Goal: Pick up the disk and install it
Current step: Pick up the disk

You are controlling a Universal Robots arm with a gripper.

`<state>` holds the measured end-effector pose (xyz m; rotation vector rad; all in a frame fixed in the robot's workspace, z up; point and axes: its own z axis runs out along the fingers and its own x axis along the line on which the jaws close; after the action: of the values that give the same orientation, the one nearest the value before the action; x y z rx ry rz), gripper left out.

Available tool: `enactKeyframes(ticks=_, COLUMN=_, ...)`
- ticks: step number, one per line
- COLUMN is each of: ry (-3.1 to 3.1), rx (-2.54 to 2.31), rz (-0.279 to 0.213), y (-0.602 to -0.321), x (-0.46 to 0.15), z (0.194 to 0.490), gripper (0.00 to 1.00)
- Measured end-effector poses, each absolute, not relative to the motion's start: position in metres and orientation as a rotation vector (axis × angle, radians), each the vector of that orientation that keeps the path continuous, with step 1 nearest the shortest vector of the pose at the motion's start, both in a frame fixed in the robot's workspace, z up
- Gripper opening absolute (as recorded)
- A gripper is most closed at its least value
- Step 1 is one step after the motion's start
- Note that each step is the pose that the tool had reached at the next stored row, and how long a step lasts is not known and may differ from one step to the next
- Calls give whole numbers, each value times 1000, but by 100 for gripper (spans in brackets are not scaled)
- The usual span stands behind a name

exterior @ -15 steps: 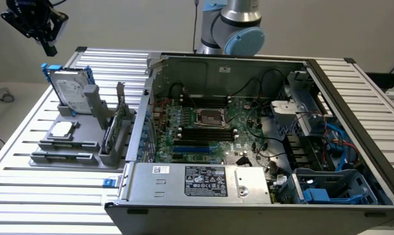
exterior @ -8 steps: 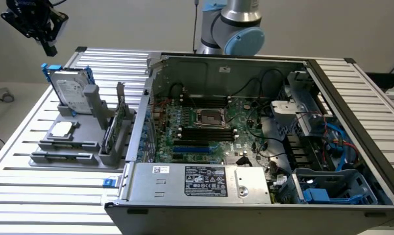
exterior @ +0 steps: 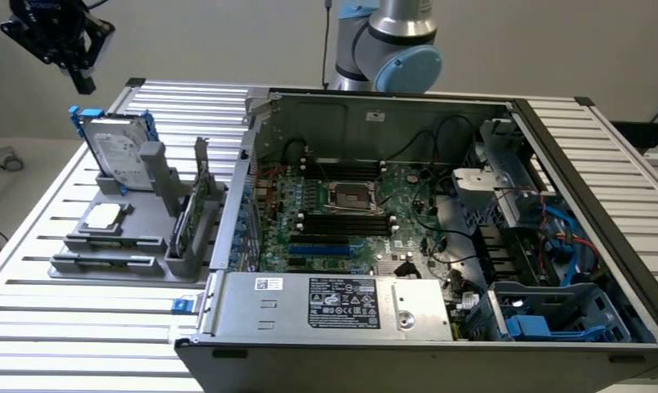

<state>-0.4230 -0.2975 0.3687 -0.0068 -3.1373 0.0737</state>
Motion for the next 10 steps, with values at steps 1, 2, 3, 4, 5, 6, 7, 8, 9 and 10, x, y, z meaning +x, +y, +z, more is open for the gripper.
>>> enactKeyframes(ticks=1, ry=-3138, rx=24, rz=74, y=-297, x=-423, z=369, gripper=11)
enactKeyframes(ticks=2, ry=-3138, rx=50, rz=74, y=-297, x=-423, z=368, gripper=11)
enactKeyframes(ticks=3, ry=-3138, rx=79, rz=74, y=-297, x=-423, z=368, gripper=11)
enactKeyframes(ticks=4, ry=-3137, rx=109, rz=74, y=-297, x=-423, z=368, gripper=11)
enactKeyframes(ticks=5, ry=-3136, rx=136, rz=74, y=-297, x=-423, z=368, gripper=11)
enactKeyframes(ticks=6, ry=-3136, rx=166, rz=74, y=-297, x=-423, z=368, gripper=11)
enactKeyframes(ticks=7, ry=-3134, rx=194, rz=74, y=-297, x=-423, z=368, gripper=11)
enactKeyframes(ticks=8, ry=-3133, rx=222, rz=74, y=-297, x=-423, z=368, gripper=11)
enactKeyframes(ticks=9, ry=-3131, rx=250, rz=74, y=-297, x=-423, z=368, gripper=11)
enactKeyframes(ticks=10, ry=-3129, rx=280, rz=74, y=-297, x=-423, z=368, gripper=11)
